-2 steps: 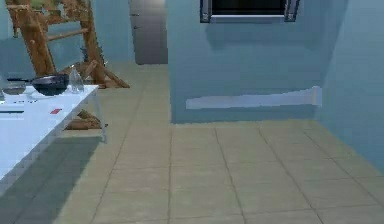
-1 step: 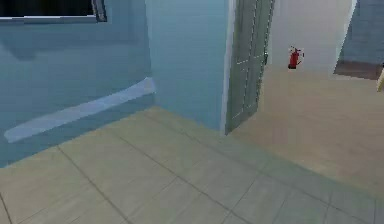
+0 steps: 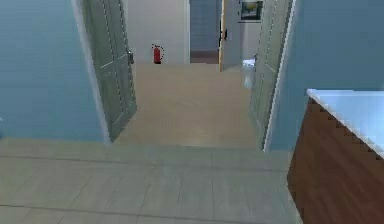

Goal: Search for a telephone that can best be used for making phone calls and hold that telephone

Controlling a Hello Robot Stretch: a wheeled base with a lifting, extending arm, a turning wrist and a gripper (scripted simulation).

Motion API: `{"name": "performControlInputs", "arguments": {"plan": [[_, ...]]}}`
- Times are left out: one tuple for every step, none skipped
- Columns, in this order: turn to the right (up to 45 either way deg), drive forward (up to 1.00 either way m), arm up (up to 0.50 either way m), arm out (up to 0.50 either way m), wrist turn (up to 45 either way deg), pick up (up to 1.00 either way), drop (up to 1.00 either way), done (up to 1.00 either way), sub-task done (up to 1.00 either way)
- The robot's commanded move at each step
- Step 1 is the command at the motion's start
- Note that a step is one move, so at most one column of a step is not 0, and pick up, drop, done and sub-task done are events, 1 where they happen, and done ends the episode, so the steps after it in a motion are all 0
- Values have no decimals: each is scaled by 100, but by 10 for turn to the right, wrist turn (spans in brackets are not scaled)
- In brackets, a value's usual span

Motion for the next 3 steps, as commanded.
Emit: {"name": "performControlInputs", "arguments": {"plan": [[0,100,0,0,0,0,0,0,0],[0,100,0,0,0,0,0,0,0],[0,100,0,0,0,0,0,0,0]]}}
